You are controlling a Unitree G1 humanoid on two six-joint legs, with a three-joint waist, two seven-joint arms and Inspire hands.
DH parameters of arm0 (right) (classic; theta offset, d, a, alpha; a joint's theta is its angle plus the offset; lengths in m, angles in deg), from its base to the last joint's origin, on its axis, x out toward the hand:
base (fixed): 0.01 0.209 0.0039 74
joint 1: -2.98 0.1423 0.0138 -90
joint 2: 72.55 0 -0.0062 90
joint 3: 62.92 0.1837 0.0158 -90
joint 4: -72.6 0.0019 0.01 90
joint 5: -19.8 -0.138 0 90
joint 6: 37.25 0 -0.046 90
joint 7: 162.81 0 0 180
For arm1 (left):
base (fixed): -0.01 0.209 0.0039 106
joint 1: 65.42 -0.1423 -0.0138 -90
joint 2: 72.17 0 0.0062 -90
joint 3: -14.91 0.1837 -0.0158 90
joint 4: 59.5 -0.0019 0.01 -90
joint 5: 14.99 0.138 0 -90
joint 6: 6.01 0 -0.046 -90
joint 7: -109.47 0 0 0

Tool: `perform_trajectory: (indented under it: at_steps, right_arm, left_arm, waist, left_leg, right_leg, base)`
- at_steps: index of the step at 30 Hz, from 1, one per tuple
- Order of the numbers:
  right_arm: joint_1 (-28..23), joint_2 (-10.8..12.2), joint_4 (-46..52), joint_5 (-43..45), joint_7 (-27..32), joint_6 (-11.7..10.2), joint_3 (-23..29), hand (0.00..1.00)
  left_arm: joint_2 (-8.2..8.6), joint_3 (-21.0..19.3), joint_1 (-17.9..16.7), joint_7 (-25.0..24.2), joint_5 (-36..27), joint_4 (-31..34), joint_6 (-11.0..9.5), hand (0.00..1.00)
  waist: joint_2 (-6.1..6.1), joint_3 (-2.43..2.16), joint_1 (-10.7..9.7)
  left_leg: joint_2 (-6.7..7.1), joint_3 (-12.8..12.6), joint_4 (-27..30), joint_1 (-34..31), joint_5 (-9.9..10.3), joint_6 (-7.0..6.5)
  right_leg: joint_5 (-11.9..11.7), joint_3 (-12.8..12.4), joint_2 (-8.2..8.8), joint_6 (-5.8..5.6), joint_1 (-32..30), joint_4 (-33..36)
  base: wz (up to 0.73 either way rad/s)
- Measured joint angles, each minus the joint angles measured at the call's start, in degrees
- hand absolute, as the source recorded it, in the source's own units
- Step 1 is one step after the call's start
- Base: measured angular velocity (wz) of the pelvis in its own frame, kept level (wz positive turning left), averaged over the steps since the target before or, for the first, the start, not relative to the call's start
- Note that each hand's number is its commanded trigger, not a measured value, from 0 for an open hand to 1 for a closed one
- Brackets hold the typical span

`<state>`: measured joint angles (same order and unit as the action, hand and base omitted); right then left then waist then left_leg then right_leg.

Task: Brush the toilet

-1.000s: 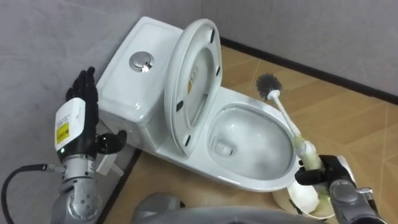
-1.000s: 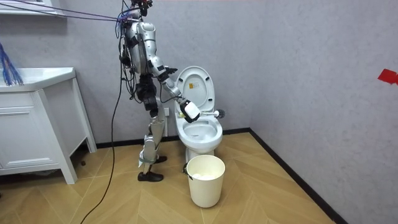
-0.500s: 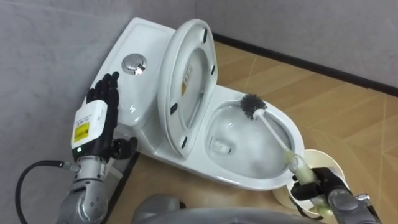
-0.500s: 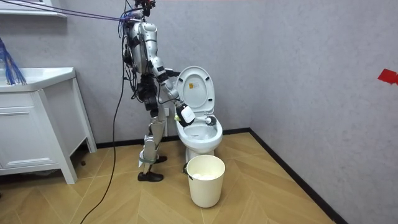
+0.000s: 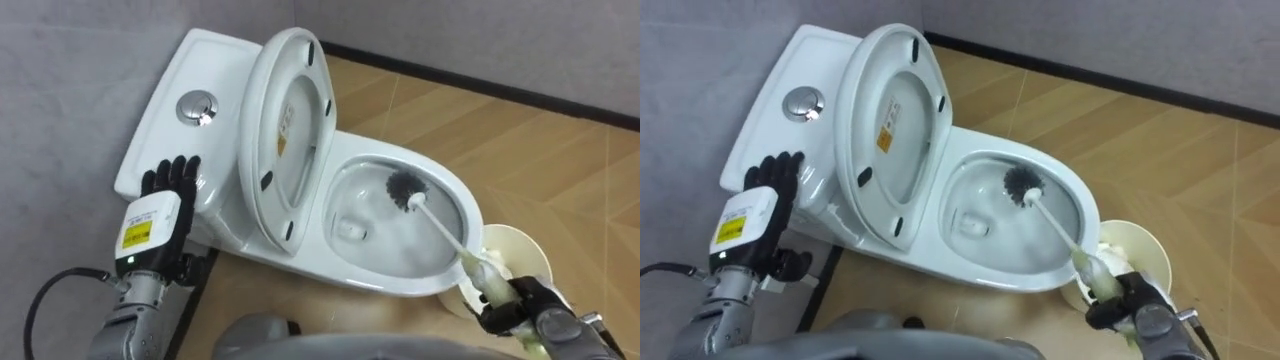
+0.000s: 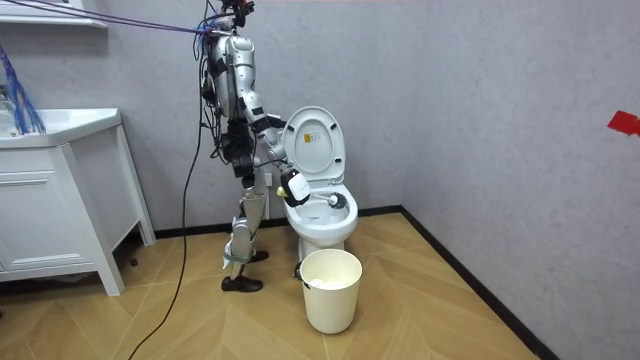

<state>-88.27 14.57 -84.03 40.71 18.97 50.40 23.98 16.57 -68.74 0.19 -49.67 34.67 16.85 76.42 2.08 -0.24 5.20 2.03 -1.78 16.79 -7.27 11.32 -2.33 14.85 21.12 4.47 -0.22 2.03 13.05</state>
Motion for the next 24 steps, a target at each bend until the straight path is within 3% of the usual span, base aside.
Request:
perform_trajectory:
  at_steps: [6, 10, 13, 17, 19, 24]
  right_arm:
    - [0.2, -2.1, 1.0, 11.4, 0.3, 0.7, -0.4, 1.00]
    - [1.5, -3.9, 1.4, 15.9, 1.2, 0.8, -4.2, 1.00]
    - [5.0, -4.7, 1.4, 21.0, 2.0, 1.0, -8.1, 1.00]
    - [11.6, -6.7, 2.1, 28.8, 4.4, 0.8, -12.1, 1.00]
    - [14.0, -8.8, 2.9, 31.7, 5.3, 0.9, -14.5, 1.00]
    - [21.4, -15.0, 3.1, 33.8, 8.2, 1.1, -22.6, 1.00]
  left_arm:
    - [0.02, -0.1, 2.7, 0.6, 1.8, -2.5, 0.4, 0.00]
    - [-0.20, 0.1, 8.2, 1.2, 1.7, -6.0, -0.2, 0.00]
    - [-0.99, 0.3, 12.8, 2.0, 1.8, -7.7, -0.6, 0.00]
    - [-5.35, 1.5, 18.5, 4.2, 1.7, -9.7, -2.7, 0.00]
    - [-6.29, 3.1, 21.5, 5.5, 1.7, -10.9, -3.0, 0.00]
    - [-8.90, 5.4, 27.5, 7.9, 1.6, -11.8, -4.1, 0.00]
  waist:
    - [-1.29, -0.07, 0.3]
    - [-1.95, 0.61, 2.5]
    - [-2.17, 1.05, 3.2]
    - [-1.38, 2.23, 4.1]
    - [-1.46, 2.32, 5.0]
    - [-0.29, 3.09, 9.1]
  left_leg:
    - [-0.44, -0.6, 1.6, -3.1, 0.0, -0.09]
    - [-1.04, -1.1, 4.1, -6.9, 0.1, -0.23]
    - [-1.39, -0.5, 7.3, -11.9, 0.2, -0.39]
    - [-1.33, 0.5, 12.5, -19.7, 0.2, -0.50]
    - [-1.24, 0.7, 15.0, -23.0, 0.4, -0.80]
    - [-0.33, 1.1, 20.1, -31.9, 0.4, -1.29]
  right_leg:
    - [0.0, -0.4, 0.37, 0.05, -3.9, 2.9]
    - [0.1, -0.5, 0.60, 0.31, -7.9, 6.0]
    - [0.6, 0.3, 1.19, 1.19, -12.2, 9.2]
    - [2.3, 1.4, 2.71, 2.12, -20.2, 16.1]
    - [3.1, 2.4, 3.67, 2.37, -23.2, 18.9]
    - [5.1, 3.0, 6.48, 3.04, -32.5, 26.8]
  base:
    - [-0.06]
    - [-0.11]
    - [0.10]
    - [0.11]
    - [0.09]
    - [0.09]
